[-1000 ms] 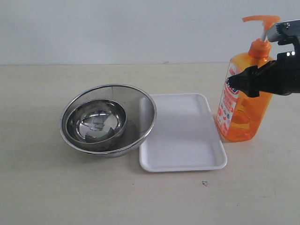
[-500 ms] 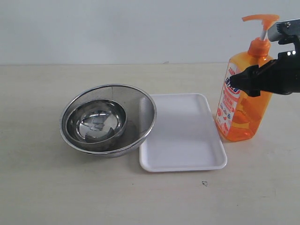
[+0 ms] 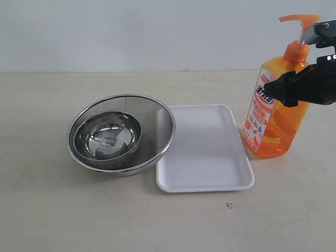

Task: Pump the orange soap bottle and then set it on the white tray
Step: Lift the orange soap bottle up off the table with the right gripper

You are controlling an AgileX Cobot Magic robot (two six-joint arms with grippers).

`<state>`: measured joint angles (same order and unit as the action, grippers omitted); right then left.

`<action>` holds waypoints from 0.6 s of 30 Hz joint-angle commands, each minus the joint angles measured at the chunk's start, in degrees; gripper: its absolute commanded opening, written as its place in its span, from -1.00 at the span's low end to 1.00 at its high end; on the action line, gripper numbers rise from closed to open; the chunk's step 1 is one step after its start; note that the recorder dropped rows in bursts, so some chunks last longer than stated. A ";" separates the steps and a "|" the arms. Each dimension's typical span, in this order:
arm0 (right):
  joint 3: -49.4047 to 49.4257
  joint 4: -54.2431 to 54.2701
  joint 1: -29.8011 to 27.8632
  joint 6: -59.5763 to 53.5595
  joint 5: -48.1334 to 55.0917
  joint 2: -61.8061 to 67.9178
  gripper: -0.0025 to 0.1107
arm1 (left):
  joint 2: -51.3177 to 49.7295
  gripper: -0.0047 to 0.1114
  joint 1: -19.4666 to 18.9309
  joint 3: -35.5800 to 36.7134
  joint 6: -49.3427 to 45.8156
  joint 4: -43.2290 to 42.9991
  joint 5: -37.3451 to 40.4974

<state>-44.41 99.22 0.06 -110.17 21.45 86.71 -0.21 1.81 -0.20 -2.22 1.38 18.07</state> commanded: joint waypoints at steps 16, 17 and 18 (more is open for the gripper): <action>-0.33 -4.09 -0.06 6.69 3.84 -6.85 -0.96 | 0.21 -0.84 0.08 0.20 -0.39 0.06 -0.54; -0.33 -4.21 -0.06 6.67 3.84 -6.85 -0.96 | 0.21 -0.84 0.08 0.20 -0.39 0.06 -0.54; -0.33 -4.21 -0.06 6.67 3.84 -6.85 -0.96 | 0.21 -0.84 0.08 0.20 -0.39 0.06 -0.54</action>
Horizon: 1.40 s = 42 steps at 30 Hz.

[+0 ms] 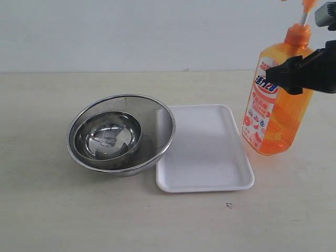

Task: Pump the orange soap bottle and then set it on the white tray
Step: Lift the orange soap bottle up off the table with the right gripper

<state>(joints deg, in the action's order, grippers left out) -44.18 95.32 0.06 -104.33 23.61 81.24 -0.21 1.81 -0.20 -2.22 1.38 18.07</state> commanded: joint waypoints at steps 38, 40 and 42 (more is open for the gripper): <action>-5.40 -3.29 18.23 6.56 -2.92 -6.33 -0.96 | 0.21 -0.84 0.08 0.20 -0.39 0.06 -0.54; -5.98 -3.37 19.05 6.56 -3.19 -6.33 -0.96 | 0.21 -0.84 0.08 0.20 -0.39 0.06 -0.54; -7.01 -3.37 20.33 6.56 -3.32 -6.33 -0.96 | 0.21 -0.84 0.08 0.20 -0.39 0.06 -0.54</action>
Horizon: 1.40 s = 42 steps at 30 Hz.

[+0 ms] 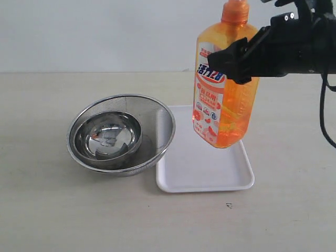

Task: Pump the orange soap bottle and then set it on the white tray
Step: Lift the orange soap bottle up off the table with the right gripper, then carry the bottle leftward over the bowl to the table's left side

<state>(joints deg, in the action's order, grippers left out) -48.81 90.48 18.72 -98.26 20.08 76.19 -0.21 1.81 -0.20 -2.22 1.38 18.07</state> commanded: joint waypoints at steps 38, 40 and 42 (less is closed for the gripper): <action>-10.17 0.18 26.66 2.39 -6.87 1.71 -0.96 | 0.21 -0.84 0.08 0.20 -0.39 0.06 -0.54; -11.47 0.18 27.85 2.39 -6.76 2.66 -0.96 | 0.21 -0.84 0.08 0.20 -0.39 0.06 -0.54; -12.79 0.18 28.87 2.39 -6.62 3.89 -0.96 | 0.21 -0.84 0.08 0.20 -0.39 0.06 -0.54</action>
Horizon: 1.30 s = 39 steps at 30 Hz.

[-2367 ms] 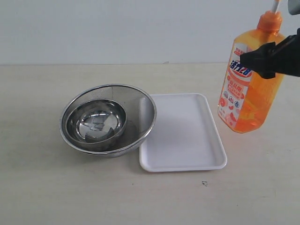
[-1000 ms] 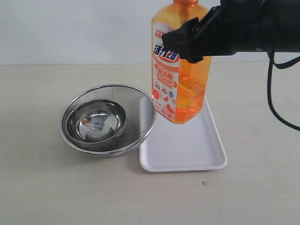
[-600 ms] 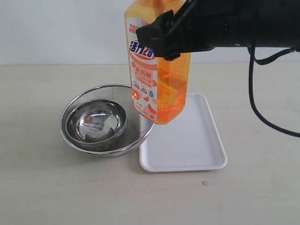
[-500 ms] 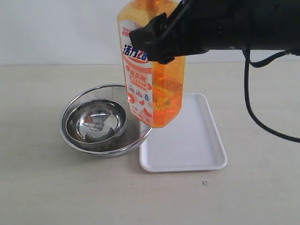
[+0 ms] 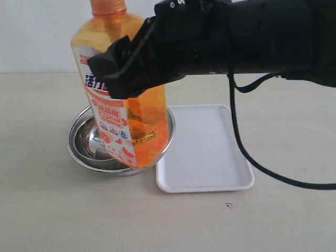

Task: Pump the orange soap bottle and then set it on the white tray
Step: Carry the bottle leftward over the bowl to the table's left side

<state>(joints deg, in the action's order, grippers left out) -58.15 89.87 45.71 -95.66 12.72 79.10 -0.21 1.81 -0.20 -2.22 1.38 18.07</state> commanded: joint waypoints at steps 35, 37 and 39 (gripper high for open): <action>-13.19 -0.98 7.50 -16.45 29.25 18.90 -0.96 | 0.21 -0.84 0.08 0.20 -0.39 0.06 -0.54; -13.19 -0.25 7.50 -17.64 29.25 19.15 -0.96 | 0.21 -0.84 0.08 0.20 -0.39 0.06 -0.54; -13.19 0.29 7.50 -18.38 29.35 19.55 -0.96 | 0.21 -0.84 0.08 0.20 -0.39 0.06 -0.54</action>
<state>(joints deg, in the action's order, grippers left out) -70.31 86.10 53.13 -111.90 41.02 99.13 -0.21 1.81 -0.20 -2.22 1.38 18.07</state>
